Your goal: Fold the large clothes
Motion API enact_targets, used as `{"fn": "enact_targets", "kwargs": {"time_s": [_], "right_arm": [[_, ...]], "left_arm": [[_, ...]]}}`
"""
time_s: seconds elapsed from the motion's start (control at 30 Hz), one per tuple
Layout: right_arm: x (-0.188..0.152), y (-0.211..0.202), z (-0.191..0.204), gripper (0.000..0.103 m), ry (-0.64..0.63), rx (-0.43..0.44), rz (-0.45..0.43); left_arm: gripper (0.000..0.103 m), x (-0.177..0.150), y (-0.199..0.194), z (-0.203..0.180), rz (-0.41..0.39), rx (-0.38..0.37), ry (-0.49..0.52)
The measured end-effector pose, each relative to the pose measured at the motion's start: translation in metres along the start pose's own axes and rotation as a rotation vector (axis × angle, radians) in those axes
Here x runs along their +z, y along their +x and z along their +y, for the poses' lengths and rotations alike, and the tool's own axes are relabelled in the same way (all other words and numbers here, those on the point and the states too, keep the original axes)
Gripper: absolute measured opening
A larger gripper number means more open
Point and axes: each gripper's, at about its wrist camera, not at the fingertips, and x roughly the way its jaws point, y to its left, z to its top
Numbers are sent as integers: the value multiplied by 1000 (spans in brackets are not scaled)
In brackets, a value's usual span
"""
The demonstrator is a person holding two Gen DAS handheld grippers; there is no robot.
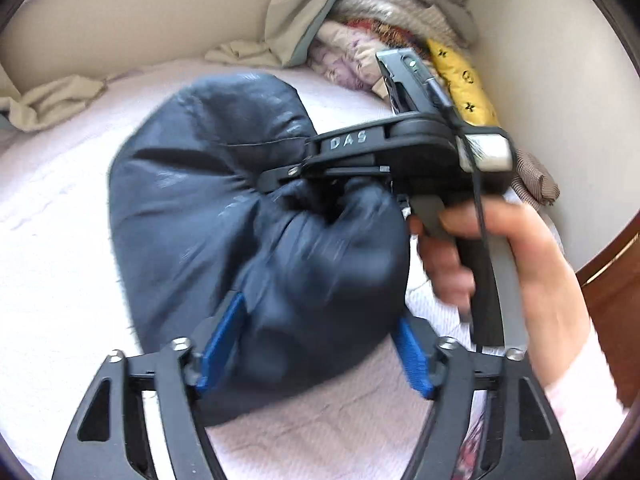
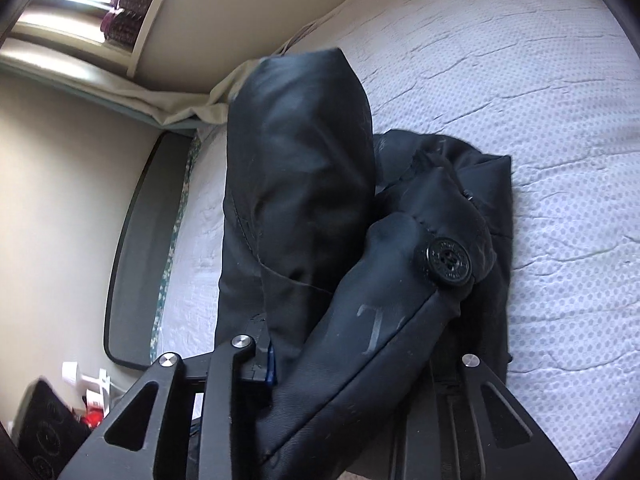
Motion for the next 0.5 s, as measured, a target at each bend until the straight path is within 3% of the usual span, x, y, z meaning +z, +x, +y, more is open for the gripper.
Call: {"fn": "enact_targets", "kwargs": {"time_s": [0.1,0.2,0.3,0.4,0.5], "right_arm": [[3,-10,-5,23,28,-6,-44],[4,-16,-12,23,55,2,-72],[1,-18,-13,22,55,7,-80],[-5,-25,-8,21,40,5,-91],[-10,-34,-7,20,10,-19,-102]], "left_arm": [[82,-24,-9,16,-18,56,-3],[82,-47,8,27,42,102,-24],[83,-52,30,36,71,188,-17],[89,-55,44,40,74,243,-15],[91,-58,59,33,99,325,43]]}}
